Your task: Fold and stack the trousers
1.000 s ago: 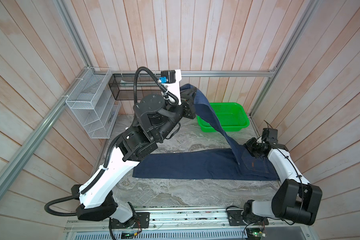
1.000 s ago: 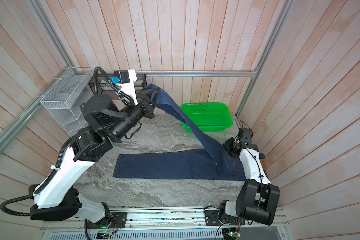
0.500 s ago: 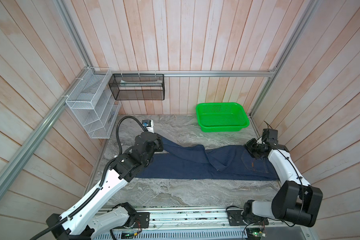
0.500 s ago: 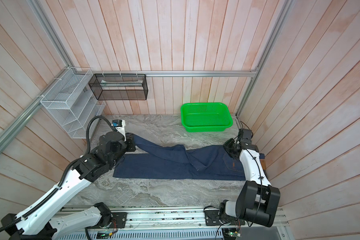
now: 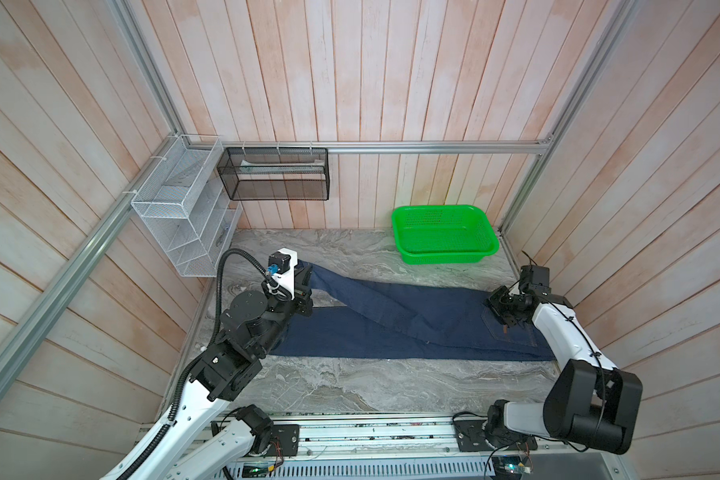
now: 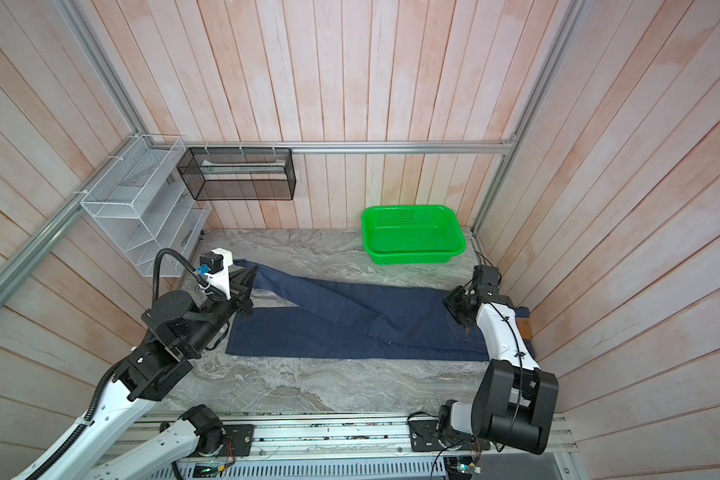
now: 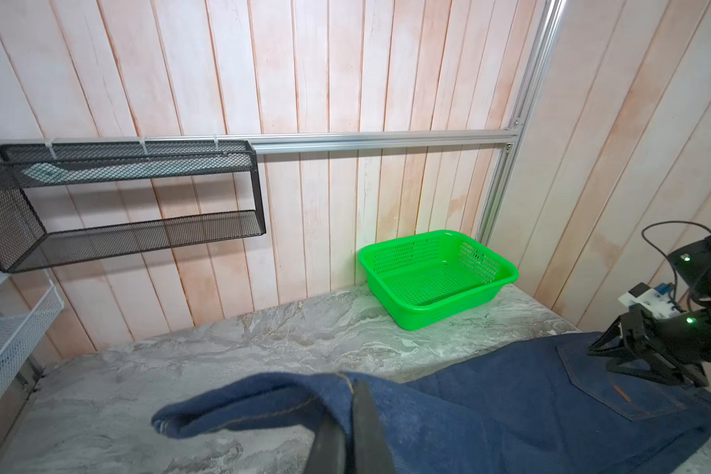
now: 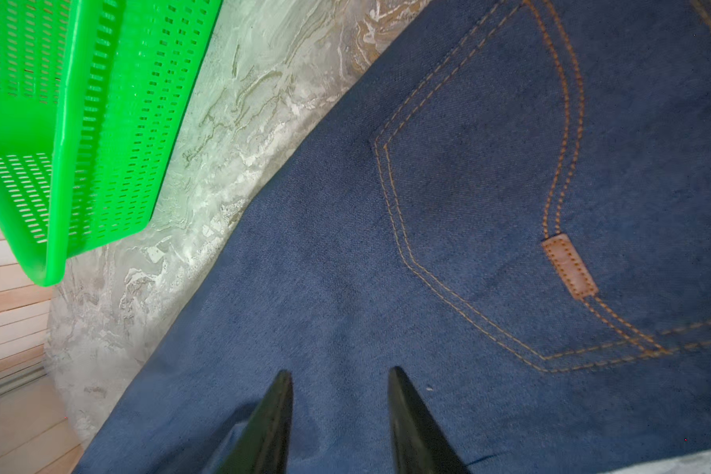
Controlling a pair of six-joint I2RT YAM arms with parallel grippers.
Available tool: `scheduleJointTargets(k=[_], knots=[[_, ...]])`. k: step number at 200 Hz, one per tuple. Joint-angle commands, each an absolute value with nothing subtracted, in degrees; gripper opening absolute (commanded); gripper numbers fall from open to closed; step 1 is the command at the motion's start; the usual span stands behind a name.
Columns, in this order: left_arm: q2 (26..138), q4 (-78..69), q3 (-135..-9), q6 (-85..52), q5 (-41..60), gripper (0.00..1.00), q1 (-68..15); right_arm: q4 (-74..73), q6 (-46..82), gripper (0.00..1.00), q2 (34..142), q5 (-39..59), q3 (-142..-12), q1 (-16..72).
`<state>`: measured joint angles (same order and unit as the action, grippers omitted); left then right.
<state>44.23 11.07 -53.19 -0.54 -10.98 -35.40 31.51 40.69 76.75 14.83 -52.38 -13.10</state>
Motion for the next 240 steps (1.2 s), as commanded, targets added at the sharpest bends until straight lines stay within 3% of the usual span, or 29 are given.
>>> scheduleJointTargets(k=[1, 101, 156, 240], knots=[[44.57, 9.22, -53.83, 3.2, -11.35, 0.0, -35.09, 32.17, 40.43, 0.4, 76.23, 14.98, -51.83, -12.79], [40.52, 24.46, -55.43, 7.25, -21.89, 0.0, -34.72, 36.88, 42.25, 0.4, 75.69, 13.85, -50.79, -12.48], [46.62, 28.42, -53.06, 3.94, -27.87, 0.0, -34.06, 42.53, 45.09, 0.41, 75.21, 16.98, -45.67, -11.54], [48.02, 24.56, -49.49, 3.52, -24.76, 0.03, -27.44, 40.1, 55.09, 0.4, 72.82, 19.32, -38.76, -4.28]])
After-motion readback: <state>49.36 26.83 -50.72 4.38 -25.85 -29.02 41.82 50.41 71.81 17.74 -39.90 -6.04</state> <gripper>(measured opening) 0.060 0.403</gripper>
